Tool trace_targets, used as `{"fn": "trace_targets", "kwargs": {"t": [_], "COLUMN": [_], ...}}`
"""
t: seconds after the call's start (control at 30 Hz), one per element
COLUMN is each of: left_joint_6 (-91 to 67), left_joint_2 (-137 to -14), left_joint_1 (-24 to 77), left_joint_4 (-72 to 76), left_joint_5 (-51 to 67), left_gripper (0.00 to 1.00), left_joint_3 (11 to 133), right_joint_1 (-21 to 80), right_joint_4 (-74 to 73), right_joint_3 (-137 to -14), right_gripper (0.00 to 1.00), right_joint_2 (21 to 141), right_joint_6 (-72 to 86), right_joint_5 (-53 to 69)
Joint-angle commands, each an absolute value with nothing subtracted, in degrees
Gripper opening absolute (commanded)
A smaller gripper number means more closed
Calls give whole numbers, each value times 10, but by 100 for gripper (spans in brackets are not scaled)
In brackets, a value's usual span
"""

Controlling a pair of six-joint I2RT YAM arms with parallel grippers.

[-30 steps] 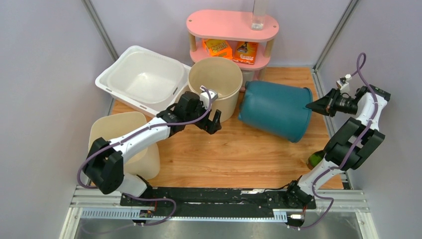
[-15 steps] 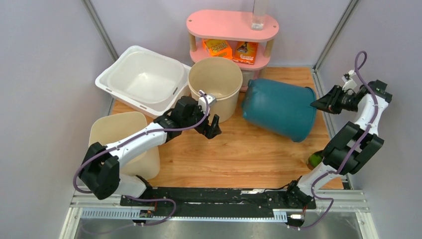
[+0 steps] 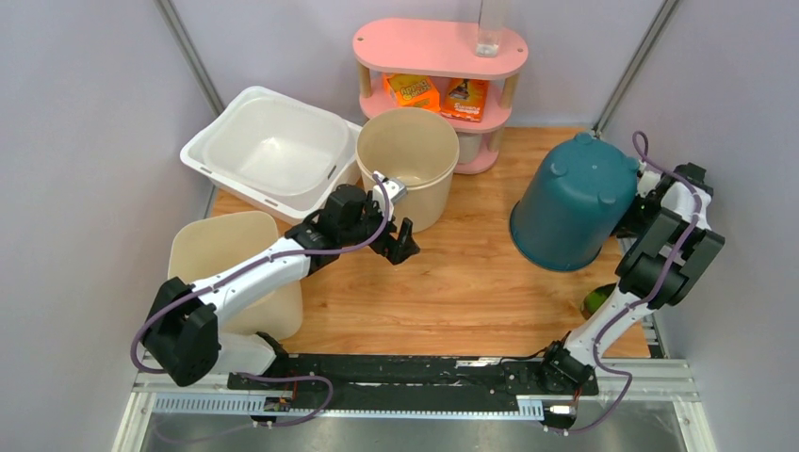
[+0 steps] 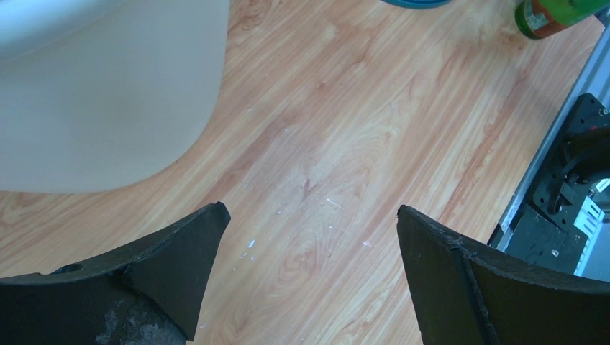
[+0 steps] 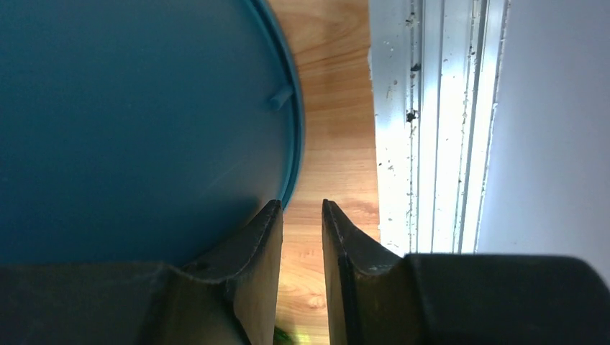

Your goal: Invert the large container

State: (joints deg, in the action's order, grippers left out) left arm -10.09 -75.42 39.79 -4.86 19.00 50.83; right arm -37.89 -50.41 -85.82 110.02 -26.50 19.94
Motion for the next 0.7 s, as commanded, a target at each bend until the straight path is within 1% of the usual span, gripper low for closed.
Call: {"fn": "trace_targets", "kwargs": {"t": [0.0, 0.1, 0.17, 0.23, 0.3, 0.33, 0.4, 0.47, 0.6, 0.67], "left_joint_6": [-87, -83, -76, -62, -45, -33, -18, -5, 65, 117], "left_joint_2": [-741, -736, -731, -727, -724, -723, -717, -707, -687, -681], "left_joint_1": [401, 401, 401, 401, 401, 401, 401, 401, 401, 402], "left_joint_4": [-34, -39, -46, -59, -75, -87, -102, -117, -165, -204], "left_joint_5": [196, 194, 193, 190, 184, 183, 178, 162, 129, 127], "left_gripper": [100, 100, 100, 100, 100, 100, 100, 100, 100, 100], "left_joint_3": [514, 515, 515, 518, 522, 523, 527, 528, 557, 602], "right_joint_1": [-353, -344, -344, -343, -344, -344, -344, -344, -344, -344], "right_joint_4": [-502, -502, -502, -503, -510, -515, -521, -527, -528, -528], "right_joint_3": [-871, -881, -895, -908, -920, -925, -927, -926, -924, -933], "right_gripper": [30, 31, 34, 44, 49, 54, 66, 71, 74, 75], "right_joint_2": [1084, 1079, 1065, 1039, 1007, 992, 945, 902, 817, 782], "right_joint_6": [-253, -226, -205, -187, -172, -166, -158, -154, -152, -154], "right_joint_5": [183, 187, 167, 140, 116, 106, 96, 92, 104, 110]}}
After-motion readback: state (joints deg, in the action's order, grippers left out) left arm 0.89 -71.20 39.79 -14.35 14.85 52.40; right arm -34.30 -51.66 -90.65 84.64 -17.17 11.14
